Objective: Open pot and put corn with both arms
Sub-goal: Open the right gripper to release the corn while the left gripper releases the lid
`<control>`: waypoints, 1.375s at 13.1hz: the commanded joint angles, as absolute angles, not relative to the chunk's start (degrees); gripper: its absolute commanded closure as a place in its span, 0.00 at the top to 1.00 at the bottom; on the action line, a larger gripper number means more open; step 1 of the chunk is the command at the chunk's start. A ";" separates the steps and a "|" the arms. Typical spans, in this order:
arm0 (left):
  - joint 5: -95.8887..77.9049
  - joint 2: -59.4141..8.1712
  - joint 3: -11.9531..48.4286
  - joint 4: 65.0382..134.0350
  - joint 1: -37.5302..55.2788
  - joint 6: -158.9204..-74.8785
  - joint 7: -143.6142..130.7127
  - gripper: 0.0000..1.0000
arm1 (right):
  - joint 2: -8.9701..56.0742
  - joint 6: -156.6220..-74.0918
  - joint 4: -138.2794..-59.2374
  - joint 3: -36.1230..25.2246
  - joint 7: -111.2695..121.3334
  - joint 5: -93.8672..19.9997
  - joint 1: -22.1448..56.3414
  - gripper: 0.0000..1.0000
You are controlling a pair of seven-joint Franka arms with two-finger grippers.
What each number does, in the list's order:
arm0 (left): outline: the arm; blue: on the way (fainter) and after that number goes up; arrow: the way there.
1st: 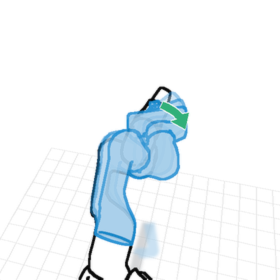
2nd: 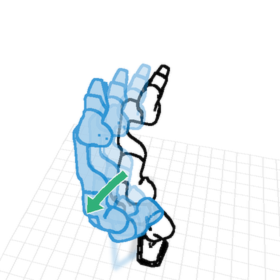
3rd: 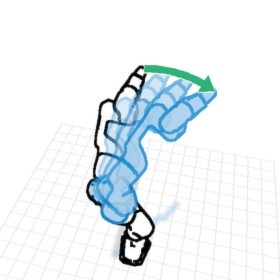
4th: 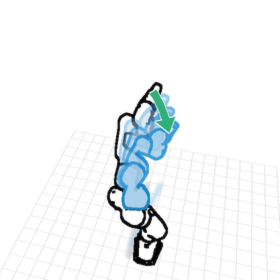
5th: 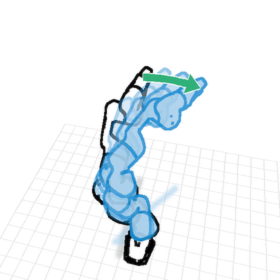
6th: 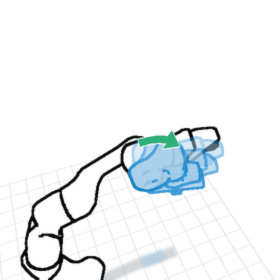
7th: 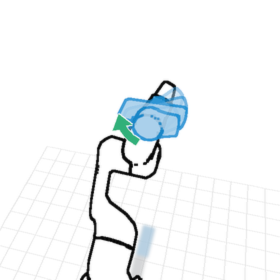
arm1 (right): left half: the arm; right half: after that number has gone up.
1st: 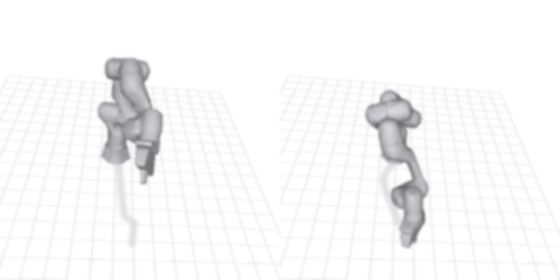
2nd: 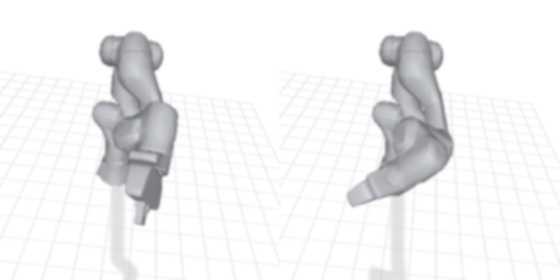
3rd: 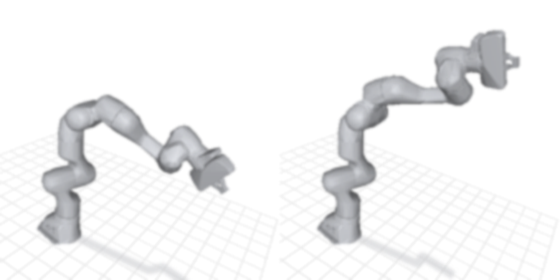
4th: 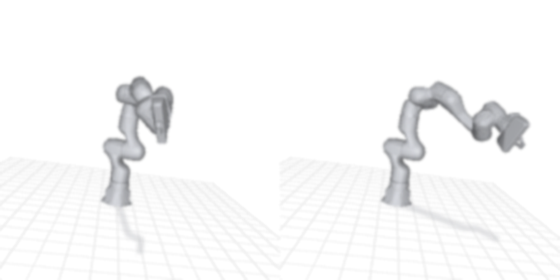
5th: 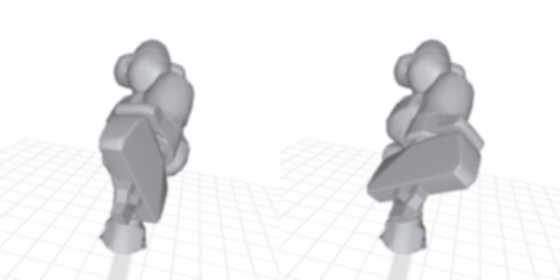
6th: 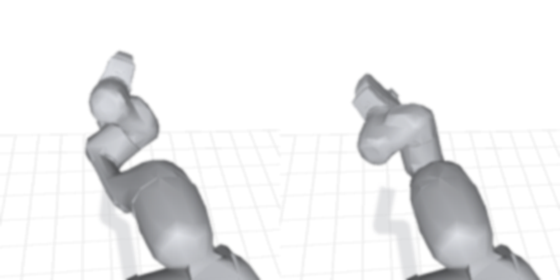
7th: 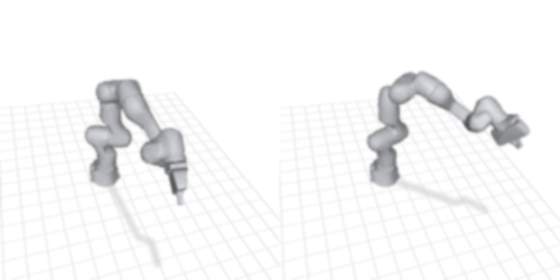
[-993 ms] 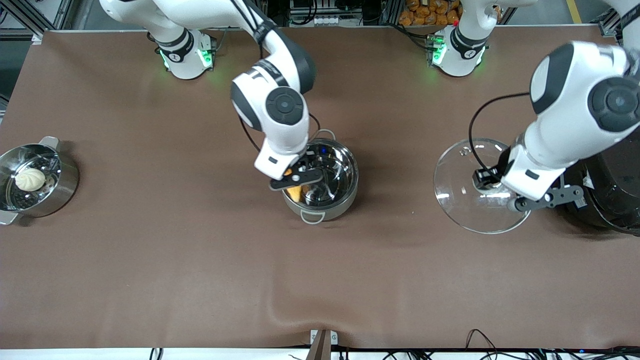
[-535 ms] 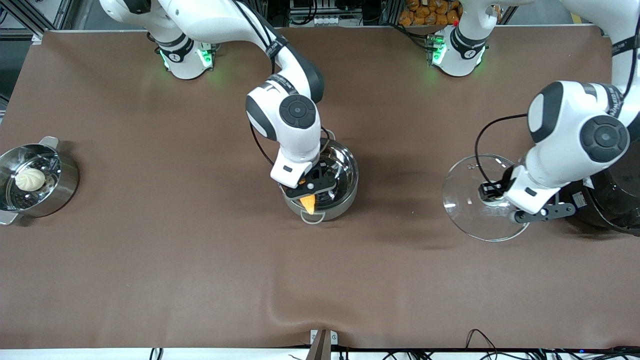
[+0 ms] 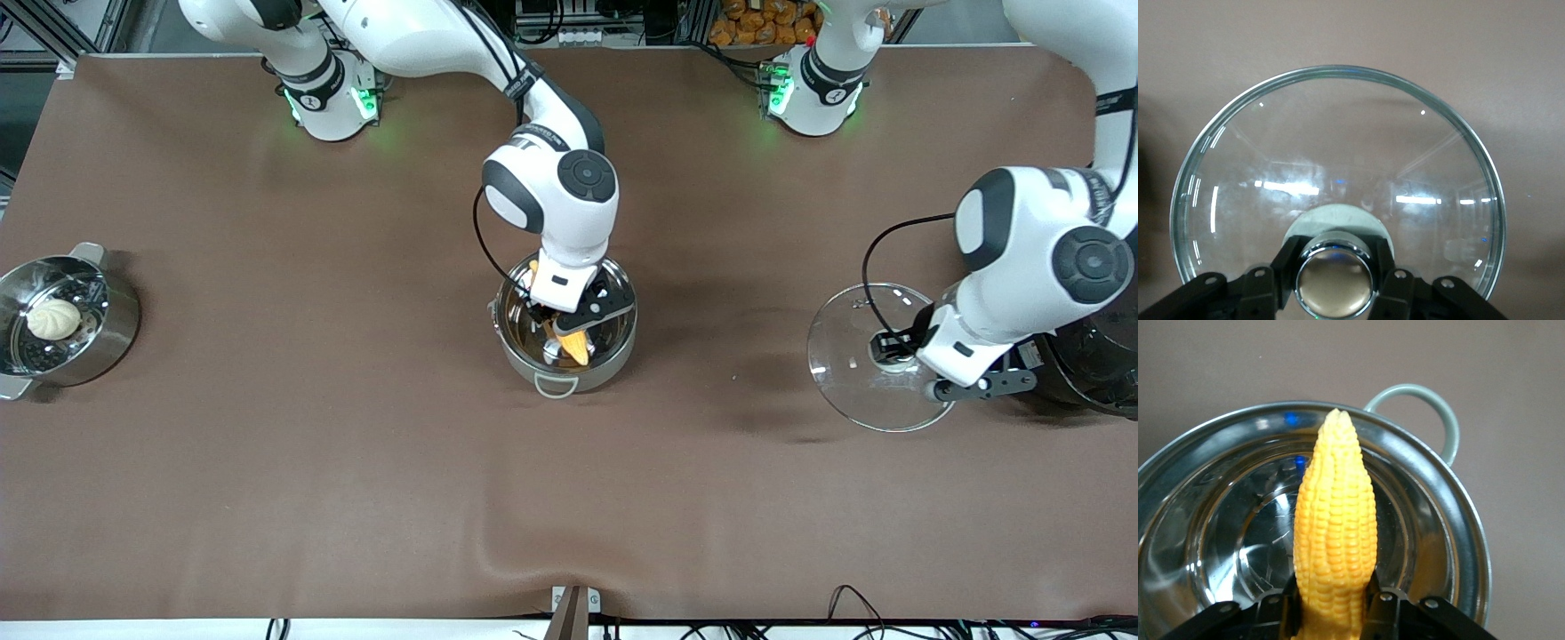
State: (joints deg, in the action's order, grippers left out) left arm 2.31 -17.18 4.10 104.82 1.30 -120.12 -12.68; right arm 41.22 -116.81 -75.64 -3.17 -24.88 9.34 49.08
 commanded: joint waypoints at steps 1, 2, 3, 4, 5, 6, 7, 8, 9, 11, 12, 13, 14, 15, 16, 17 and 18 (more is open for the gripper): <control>3.16 -16.96 4.31 110.20 1.23 -126.80 -12.39 0.00 | 42.28 -116.63 -73.92 -3.69 -26.27 10.55 49.83 1.00; 3.16 -17.48 4.31 111.35 1.32 -129.00 -12.57 0.00 | 42.19 -116.54 -73.92 -3.69 -26.98 10.37 49.92 1.00; 3.16 -18.45 4.31 111.79 1.41 -130.33 -12.66 0.00 | 42.01 -116.54 -73.83 -3.69 -28.11 10.28 50.01 1.00; 3.16 -19.33 4.31 111.97 1.93 -131.04 -13.35 0.00 | 41.92 -116.54 -73.83 -3.69 -30.21 10.11 50.18 1.00; 3.16 -19.94 4.31 112.41 2.11 -131.83 -13.45 0.00 | 41.75 -116.54 -73.83 -3.69 -32.41 10.02 50.27 1.00; 3.16 -20.47 4.31 113.54 2.46 -133.58 -13.53 0.00 | 41.23 -116.19 -73.74 -3.69 -33.74 9.76 50.10 1.00; 3.16 -20.74 4.31 114.77 2.46 -135.51 -13.54 0.00 | 40.79 -115.93 -73.83 -3.69 -34.01 9.15 49.31 1.00; 3.16 -21.61 4.39 115.39 2.37 -137.44 -13.88 0.00 | 39.56 -115.14 -73.92 -3.87 -33.84 6.79 47.65 1.00; 3.16 -22.06 4.39 115.84 2.55 -138.42 -14.67 0.00 | 38.33 -112.96 -73.92 -3.87 -33.66 4.51 45.29 1.00; 3.16 -23.02 4.39 116.10 2.55 -139.56 -14.94 0.00 | 35.96 -110.49 -74.00 -3.78 -32.96 3.87 40.46 1.00; 3.16 -23.55 4.48 116.10 2.55 -140.18 -15.03 0.00 | 34.99 -108.48 -74.00 -3.69 -31.65 3.78 38.52 1.00; 3.16 -24.42 4.48 116.10 2.55 -140.62 -15.03 0.00 | 33.85 -106.02 -74.09 -3.60 -29.73 2.82 36.23 1.00; 3.16 -25.22 4.48 116.28 2.64 -141.76 -15.03 0.00 | 32.97 -103.73 -74.18 -3.78 -28.05 -0.06 33.25 1.00; 3.16 -25.40 4.48 116.63 2.98 -142.46 -15.03 0.00 | 32.26 -101.01 -74.27 -3.87 -25.86 -2.44 30.18 1.00; 3.16 -25.84 4.48 116.63 3.08 -142.47 -15.03 0.10 | 31.47 -98.81 -75.05 -3.87 -23.66 -2.63 27.36 1.00; 3.16 -26.01 4.48 116.63 2.99 -142.56 -15.03 0.27 | 29.55 -98.35 -77.32 -3.87 -21.99 -2.64 25.25 1.00; 3.16 -26.02 4.48 116.72 3.16 -142.56 -15.03 0.47 | 26.92 -98.78 -81.09 -3.87 -19.97 -2.64 22.70 1.00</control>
